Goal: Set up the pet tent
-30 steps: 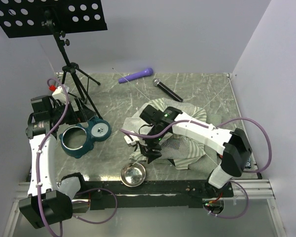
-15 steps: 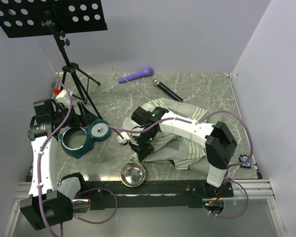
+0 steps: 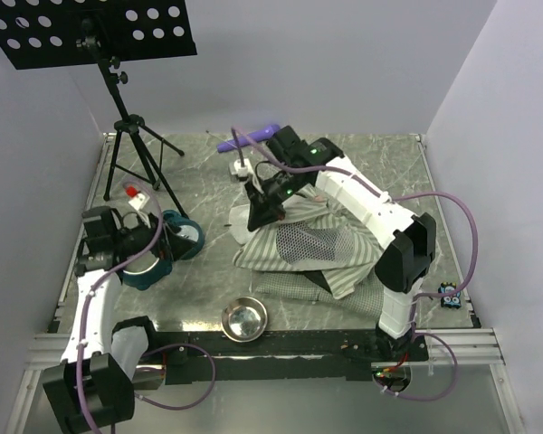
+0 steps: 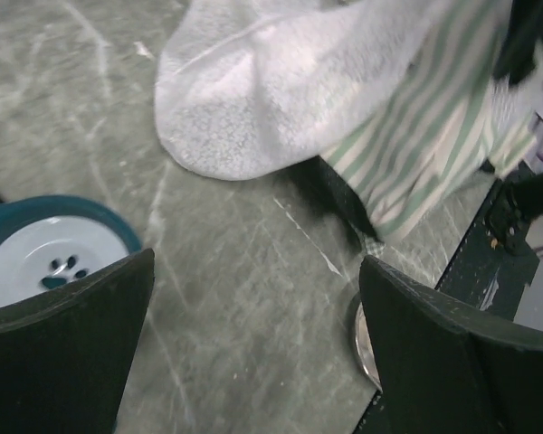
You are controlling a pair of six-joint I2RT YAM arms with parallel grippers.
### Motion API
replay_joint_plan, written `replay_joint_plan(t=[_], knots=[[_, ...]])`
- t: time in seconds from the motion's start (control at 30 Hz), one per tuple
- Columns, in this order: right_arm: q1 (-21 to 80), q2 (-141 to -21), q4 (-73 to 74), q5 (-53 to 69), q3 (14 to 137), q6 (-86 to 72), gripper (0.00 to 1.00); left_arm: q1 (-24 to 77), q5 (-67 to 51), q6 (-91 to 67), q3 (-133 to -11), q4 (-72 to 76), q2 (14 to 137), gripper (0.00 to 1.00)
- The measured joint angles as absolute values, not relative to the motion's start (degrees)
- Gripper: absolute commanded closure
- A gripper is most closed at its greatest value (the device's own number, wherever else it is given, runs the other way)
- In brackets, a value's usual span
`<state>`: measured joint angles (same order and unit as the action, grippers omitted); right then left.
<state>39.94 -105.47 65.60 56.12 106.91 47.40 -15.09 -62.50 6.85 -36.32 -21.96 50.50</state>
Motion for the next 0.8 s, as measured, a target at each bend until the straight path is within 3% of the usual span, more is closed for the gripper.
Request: replay_joint_plan(t=[0.17, 0.43, 0.8], knots=[[37.52, -106.48, 67.44, 57.1, 112.97, 46.17, 1.0, -7.14, -64.49, 4.82, -29.82, -9.58, 50.11, 0.03], [35.75, -107.44, 68.42, 58.43, 116.29, 44.07, 1.0, 13.32, -58.39, -11.07, -20.36, 17.8, 51.94, 0.06], [35.2, -107.44, 69.43, 60.05, 115.52, 44.45, 1.0, 16.71, -62.43, -22.52, -22.94, 36.16, 64.51, 0.07]])
